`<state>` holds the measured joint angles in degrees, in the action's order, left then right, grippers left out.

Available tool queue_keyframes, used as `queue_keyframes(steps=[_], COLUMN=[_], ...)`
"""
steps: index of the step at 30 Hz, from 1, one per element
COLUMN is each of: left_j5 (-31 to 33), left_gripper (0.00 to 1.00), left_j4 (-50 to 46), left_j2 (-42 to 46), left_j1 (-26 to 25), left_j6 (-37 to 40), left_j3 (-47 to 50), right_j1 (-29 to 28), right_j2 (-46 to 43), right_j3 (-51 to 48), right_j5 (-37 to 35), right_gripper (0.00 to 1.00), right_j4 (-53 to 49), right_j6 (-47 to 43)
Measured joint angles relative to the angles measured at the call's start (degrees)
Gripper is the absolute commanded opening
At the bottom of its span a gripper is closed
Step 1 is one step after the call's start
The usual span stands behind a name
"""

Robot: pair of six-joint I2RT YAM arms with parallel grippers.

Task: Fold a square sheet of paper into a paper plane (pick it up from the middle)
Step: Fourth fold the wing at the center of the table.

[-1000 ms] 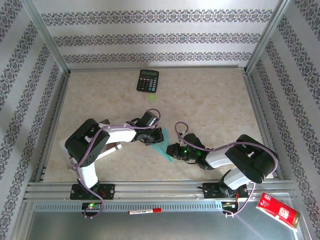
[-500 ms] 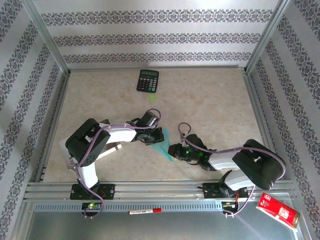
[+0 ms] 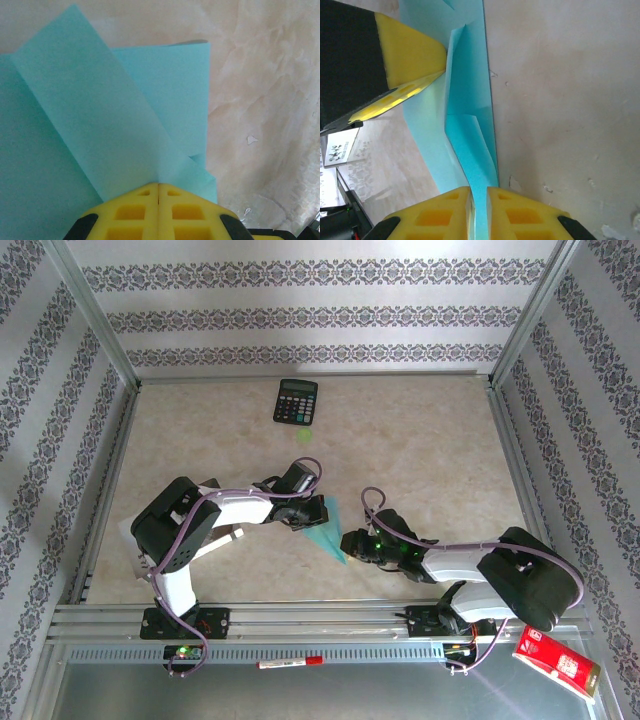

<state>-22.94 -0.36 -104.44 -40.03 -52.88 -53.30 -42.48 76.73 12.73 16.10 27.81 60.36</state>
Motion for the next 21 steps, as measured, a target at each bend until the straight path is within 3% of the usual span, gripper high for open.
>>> queue_keyframes(steps=[9,16,21], left_j5=[-0.02,-0.15,-0.15], left_gripper=[0.00,0.00,0.00], left_j4=[0.02,0.09,0.09], left_j2=[-0.09,-0.11,-0.11], left_j1=[0.00,0.00,0.00], left_j6=[0.15,0.24,0.22], left_j3=[0.00,0.00,0.00], right_j1=[1.16,1.81,-0.72], right_j2=[-2.93,-11.89,-15.52], right_j3=[1.01,2.75,7.26], right_j5=[-0.02,-0.66,-1.31], right_gripper=[0.20,0.22,0.22], right_j4=[-6.69,-18.88,-22.53], right_j6=[-2.64,-8.11,-11.58])
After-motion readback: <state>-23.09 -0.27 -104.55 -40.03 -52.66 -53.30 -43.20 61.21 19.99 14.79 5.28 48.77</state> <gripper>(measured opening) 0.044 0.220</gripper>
